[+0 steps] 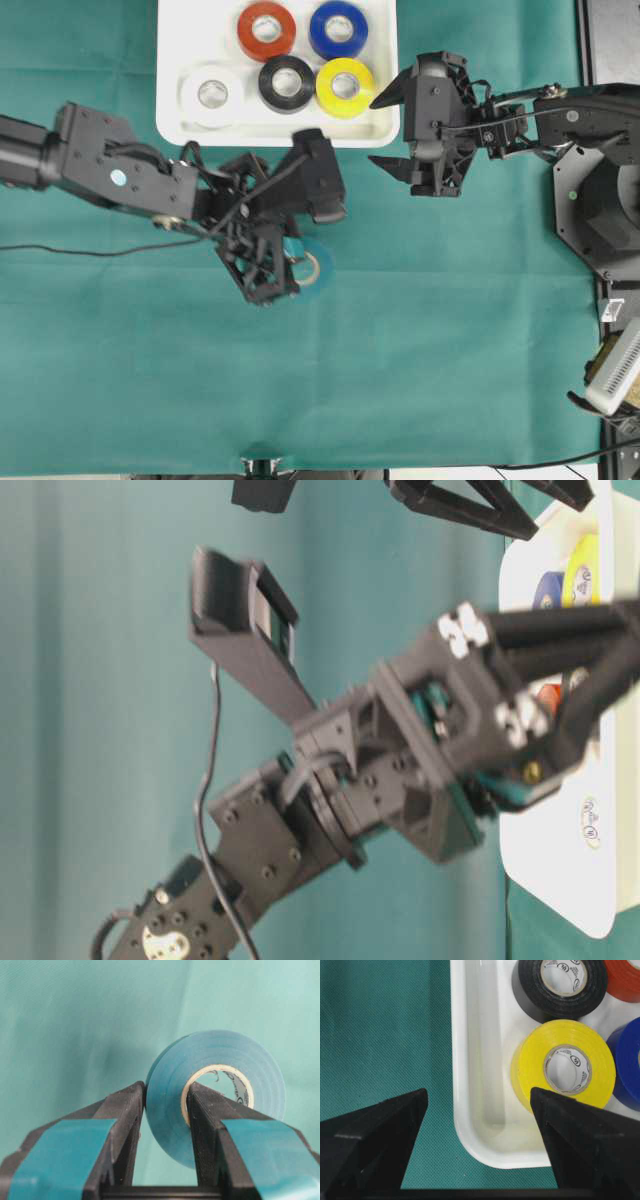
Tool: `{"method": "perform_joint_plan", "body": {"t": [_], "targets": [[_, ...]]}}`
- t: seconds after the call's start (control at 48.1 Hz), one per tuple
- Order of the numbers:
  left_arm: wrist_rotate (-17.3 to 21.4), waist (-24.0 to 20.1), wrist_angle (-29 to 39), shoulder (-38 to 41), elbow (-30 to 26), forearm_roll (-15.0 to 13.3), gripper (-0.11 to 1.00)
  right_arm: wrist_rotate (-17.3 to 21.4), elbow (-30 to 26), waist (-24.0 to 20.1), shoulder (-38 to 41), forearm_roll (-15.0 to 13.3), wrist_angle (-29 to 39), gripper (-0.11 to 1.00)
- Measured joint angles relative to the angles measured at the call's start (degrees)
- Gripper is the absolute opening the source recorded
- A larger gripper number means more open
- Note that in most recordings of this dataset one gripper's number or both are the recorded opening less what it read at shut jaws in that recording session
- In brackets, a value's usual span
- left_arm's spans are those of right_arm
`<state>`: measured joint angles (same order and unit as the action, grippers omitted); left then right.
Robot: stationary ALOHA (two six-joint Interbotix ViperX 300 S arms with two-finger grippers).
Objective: Put the tape alternately from left to right into the white case.
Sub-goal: 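Carry the teal roll up into the tray's left corner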
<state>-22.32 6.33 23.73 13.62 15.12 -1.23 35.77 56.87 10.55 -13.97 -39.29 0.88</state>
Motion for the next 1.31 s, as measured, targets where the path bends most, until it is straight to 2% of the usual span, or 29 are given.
{"method": "perform_joint_plan", "body": {"t": [0.312, 0.478, 0.852, 1.143, 1.309], "targets": [[6.1, -3.3, 0.7, -5.7, 6.0, 0.1, 0.25, 0.1, 0.0, 0.0, 0.0, 0.0, 0.0, 0.86], [7.5, -5.6, 0.7, -8.2, 8.6, 0.1, 0.25, 0.1, 0.0, 0.0, 0.0, 0.0, 0.0, 0.86], [10.9, -13.9, 0.5, -11.6, 13.6, 0.1, 0.25, 0.2, 0.0, -0.1, 0.0, 0.1, -0.4, 0.86], [17.6, -21.2, -1.2, -13.2, 15.6, 0.1, 0.25, 0.3, 0.0, -0.1, 0.0, 0.1, -0.4, 0.86], [18.9, -25.7, -3.2, -13.2, 16.6, 0.1, 0.25, 0.3, 0.0, 0.0, 0.0, 0.1, -0.4, 0.86]]}}
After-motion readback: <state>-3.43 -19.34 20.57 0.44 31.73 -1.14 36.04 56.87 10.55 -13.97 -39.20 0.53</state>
